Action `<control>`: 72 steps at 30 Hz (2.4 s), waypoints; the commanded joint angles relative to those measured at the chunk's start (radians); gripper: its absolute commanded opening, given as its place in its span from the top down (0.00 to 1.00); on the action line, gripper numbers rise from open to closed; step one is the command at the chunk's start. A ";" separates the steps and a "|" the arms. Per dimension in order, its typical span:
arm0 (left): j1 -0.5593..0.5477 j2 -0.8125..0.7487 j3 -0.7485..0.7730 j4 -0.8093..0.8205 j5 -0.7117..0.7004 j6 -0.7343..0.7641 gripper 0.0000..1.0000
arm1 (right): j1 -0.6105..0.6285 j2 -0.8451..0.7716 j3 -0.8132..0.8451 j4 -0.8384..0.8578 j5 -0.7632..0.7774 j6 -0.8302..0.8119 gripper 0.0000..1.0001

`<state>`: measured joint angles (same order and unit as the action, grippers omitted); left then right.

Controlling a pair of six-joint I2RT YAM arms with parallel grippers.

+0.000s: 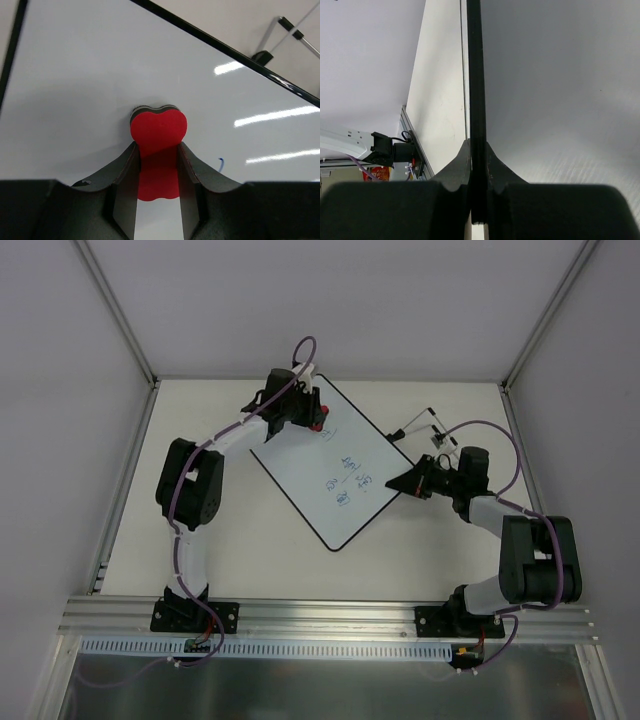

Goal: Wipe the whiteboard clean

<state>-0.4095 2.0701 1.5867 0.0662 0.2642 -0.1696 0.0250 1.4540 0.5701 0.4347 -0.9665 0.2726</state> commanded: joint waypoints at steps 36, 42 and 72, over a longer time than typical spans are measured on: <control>0.054 0.002 -0.053 -0.097 -0.088 -0.116 1.00 | 0.073 -0.030 0.019 -0.010 -0.012 -0.340 1.00; -0.046 -0.024 -0.093 -0.097 -0.085 -0.096 1.00 | 0.076 -0.026 0.022 -0.010 -0.014 -0.343 1.00; -0.026 -0.139 -0.228 -0.011 -0.161 -0.180 1.00 | 0.078 -0.017 0.013 -0.010 -0.005 -0.348 1.00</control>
<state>-0.5011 1.8698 1.2896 0.1070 0.1478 -0.3603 0.0517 1.4521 0.5800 0.3828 -0.9901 0.2420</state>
